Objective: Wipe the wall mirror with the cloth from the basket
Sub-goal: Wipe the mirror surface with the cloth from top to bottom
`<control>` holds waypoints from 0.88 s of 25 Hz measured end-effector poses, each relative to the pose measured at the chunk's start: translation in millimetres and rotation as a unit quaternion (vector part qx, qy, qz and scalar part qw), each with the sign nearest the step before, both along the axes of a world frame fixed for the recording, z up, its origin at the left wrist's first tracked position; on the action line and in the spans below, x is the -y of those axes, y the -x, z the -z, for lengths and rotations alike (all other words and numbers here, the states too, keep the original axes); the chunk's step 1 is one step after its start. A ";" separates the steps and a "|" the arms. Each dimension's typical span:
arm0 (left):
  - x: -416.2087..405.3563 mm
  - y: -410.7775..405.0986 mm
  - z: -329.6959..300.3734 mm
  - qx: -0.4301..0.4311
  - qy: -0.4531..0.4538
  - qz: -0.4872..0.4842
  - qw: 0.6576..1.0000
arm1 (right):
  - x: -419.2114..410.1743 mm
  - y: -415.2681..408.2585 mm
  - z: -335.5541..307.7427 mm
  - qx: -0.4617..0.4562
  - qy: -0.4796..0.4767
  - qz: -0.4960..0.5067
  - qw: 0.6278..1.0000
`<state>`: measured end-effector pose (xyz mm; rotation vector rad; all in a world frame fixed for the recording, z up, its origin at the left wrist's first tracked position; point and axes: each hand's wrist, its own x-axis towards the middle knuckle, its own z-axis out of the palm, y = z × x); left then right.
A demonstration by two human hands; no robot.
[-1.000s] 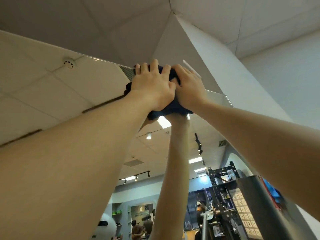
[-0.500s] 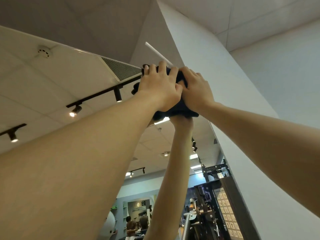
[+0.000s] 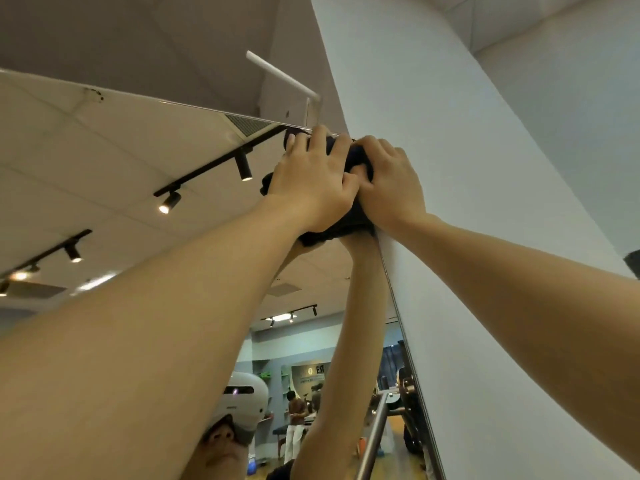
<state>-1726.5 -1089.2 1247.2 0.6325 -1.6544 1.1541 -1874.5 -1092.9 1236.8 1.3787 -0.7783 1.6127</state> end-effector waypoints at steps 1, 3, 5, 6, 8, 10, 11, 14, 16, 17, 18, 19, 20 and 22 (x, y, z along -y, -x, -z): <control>-2.0 0.7 8.5 0.009 -0.006 0.000 1.000 | 0.6 1.2 9.9 0.008 0.000 0.000 1.000; -5.8 -0.5 21.6 0.023 -0.012 -0.005 1.000 | 0.8 0.0 25.4 0.016 -0.003 0.004 1.000; -9.3 -6.1 29.9 0.033 -0.006 -0.015 0.999 | -0.1 -7.4 35.3 0.023 0.001 0.008 1.000; -11.1 -9.2 32.1 0.037 -0.002 -0.018 0.999 | -1.1 -12.7 37.9 0.028 0.005 0.013 1.000; -14.5 -19.3 33.9 0.043 -0.003 -0.022 0.999 | -2.7 -27.0 40.1 0.044 0.002 0.029 0.999; -16.9 -34.7 32.0 0.045 -0.004 -0.029 0.999 | -4.3 -45.3 40.3 0.053 -0.006 0.050 0.997; -18.0 -44.0 30.9 0.045 -0.003 -0.028 0.999 | -5.3 -55.4 39.7 0.054 -0.008 0.060 0.997; -17.5 -79.5 26.7 0.036 -0.005 -0.013 0.999 | -7.4 -92.8 34.4 0.048 -0.003 0.076 0.996; -16.5 -107.5 22.3 0.022 -0.006 -0.013 1.000 | -7.8 -121.5 29.2 0.046 0.001 0.080 0.996; -16.5 -125.3 20.5 0.016 -0.008 -0.013 1.000 | -8.0 -139.3 27.0 0.045 0.003 0.081 0.996; -17.9 -144.1 19.1 0.012 -0.009 -0.012 1.000 | -8.5 -158.0 25.5 0.044 0.007 0.080 0.996; -18.6 -163.1 17.9 0.011 -0.010 -0.011 1.000 | -9.1 -177.3 24.7 0.041 0.012 0.079 0.996; -19.7 -182.9 17.1 0.009 -0.009 -0.012 1.000 | -9.6 -196.7 23.6 0.040 0.017 0.079 0.996; -21.3 -218.8 16.7 0.004 -0.006 -0.013 1.000 | -10.3 -232.3 22.1 0.039 0.023 0.086 0.995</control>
